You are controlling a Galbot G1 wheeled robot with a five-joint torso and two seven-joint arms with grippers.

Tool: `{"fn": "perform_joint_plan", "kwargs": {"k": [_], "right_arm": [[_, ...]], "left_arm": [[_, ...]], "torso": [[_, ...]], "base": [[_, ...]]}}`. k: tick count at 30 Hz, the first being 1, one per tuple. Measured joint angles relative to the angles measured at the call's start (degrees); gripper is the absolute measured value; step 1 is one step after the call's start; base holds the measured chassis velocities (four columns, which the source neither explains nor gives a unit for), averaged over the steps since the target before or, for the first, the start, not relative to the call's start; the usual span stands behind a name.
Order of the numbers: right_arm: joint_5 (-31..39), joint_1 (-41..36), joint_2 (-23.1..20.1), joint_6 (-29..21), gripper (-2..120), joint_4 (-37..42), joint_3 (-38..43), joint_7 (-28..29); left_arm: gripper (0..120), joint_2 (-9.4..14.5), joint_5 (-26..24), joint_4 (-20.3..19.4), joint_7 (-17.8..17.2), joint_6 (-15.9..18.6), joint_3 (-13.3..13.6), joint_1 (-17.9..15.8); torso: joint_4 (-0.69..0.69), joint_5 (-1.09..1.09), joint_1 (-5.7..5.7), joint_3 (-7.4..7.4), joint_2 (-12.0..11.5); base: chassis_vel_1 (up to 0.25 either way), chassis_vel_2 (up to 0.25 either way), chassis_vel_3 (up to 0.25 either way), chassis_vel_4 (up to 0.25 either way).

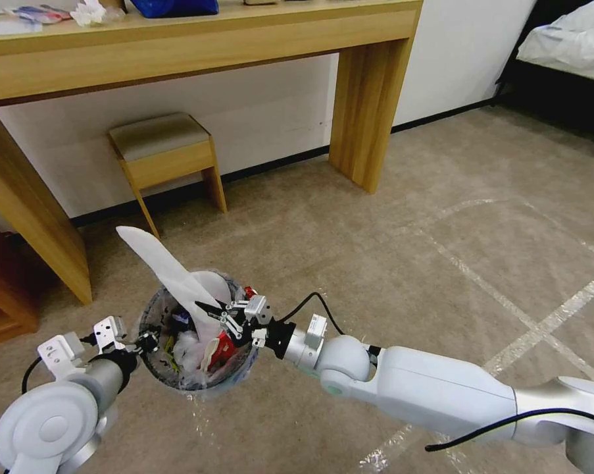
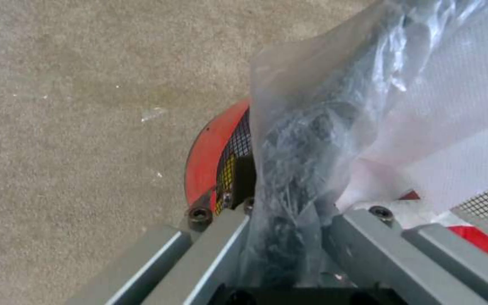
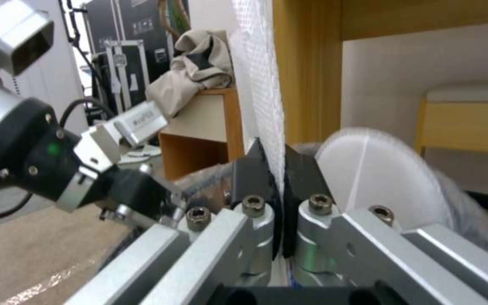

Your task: Pick up the trash bin and place the garbage on the floor into it.

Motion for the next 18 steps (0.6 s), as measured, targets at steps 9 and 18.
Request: {"fn": "perform_joint_plan", "kwargs": {"k": [9,18], "right_arm": [[-0.08,1.96,-1.10,-1.22,0,2.32,-0.82,1.28],[-0.70,1.18,-2.07,-1.62,0,3.74,-2.15,2.43]], "left_arm": [[0,-0.04,0.03,0.89,0.04,0.00,0.30,-0.76],[0,-0.13,-0.23,1.22,0.01,-0.01,0.47,-1.81]], "torso": [[0.00,0.00,0.00,0.00,0.00],[0.00,0.00,0.00,0.00,0.00]], "base": [[0.000,0.000,0.000,0.000],[0.000,0.000,0.000,0.000]]}}
